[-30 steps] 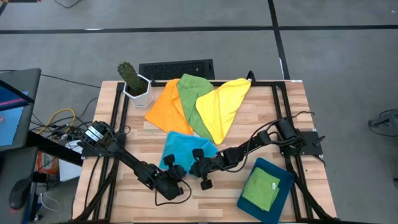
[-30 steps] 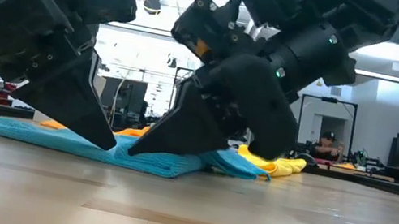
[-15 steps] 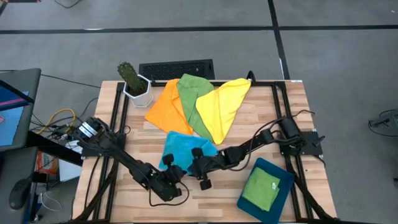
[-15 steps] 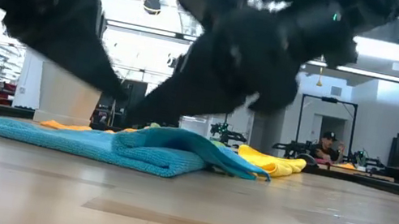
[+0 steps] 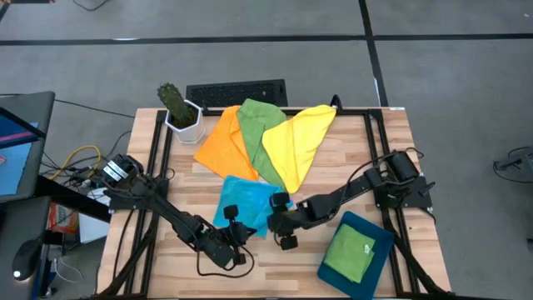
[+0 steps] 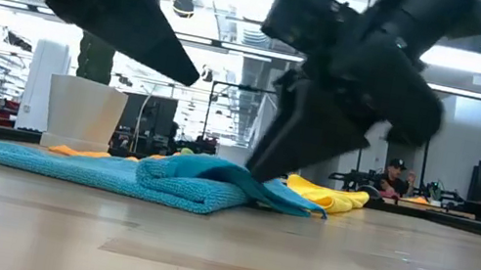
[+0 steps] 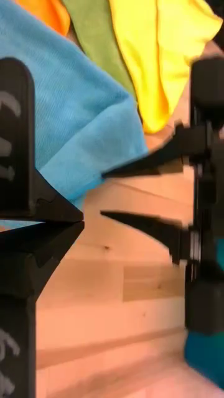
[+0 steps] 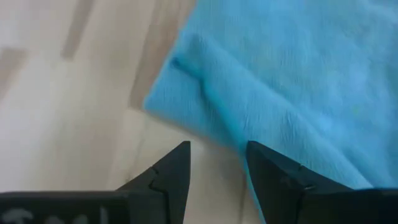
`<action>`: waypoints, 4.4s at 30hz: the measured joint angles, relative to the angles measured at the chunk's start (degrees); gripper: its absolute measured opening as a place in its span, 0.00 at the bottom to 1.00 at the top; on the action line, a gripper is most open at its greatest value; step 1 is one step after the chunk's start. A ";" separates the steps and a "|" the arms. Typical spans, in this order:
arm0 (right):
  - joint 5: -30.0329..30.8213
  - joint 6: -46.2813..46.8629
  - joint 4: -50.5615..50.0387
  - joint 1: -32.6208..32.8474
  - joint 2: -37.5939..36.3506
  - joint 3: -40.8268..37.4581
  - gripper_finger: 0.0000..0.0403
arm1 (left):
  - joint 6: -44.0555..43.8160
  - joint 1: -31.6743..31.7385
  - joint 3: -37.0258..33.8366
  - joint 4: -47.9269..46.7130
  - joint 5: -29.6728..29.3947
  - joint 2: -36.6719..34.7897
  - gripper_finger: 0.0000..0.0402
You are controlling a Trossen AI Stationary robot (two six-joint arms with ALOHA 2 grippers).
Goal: Fold microfiber towels
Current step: Fold the blue microfiber towel
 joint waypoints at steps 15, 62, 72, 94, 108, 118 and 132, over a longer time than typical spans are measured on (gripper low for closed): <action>11.52 2.01 -2.98 3.35 0.12 -3.65 0.45 | 0.23 1.37 -1.07 0.70 0.81 0.11 0.00; 11.98 -12.32 -0.31 -5.08 0.22 0.42 0.03 | -1.98 2.11 -6.76 8.20 1.52 0.17 0.00; 4.44 -12.50 2.72 -9.50 0.22 0.94 0.28 | -2.61 2.09 -7.21 8.72 1.73 0.14 0.00; 4.27 3.41 -5.57 -5.90 -3.96 -6.91 0.39 | -8.33 2.11 -10.80 7.21 1.81 0.11 0.00; 6.75 -1.17 2.19 -5.12 -2.06 -6.90 0.33 | -9.24 2.11 -10.87 7.41 1.83 0.11 0.00; 8.39 -7.90 13.88 -12.25 -3.54 -6.62 0.30 | -10.52 2.00 -10.87 7.17 2.15 0.11 0.00; 6.19 0.60 -1.91 -8.14 -12.13 -7.17 0.30 | -10.00 2.00 -10.87 6.91 3.22 0.11 0.00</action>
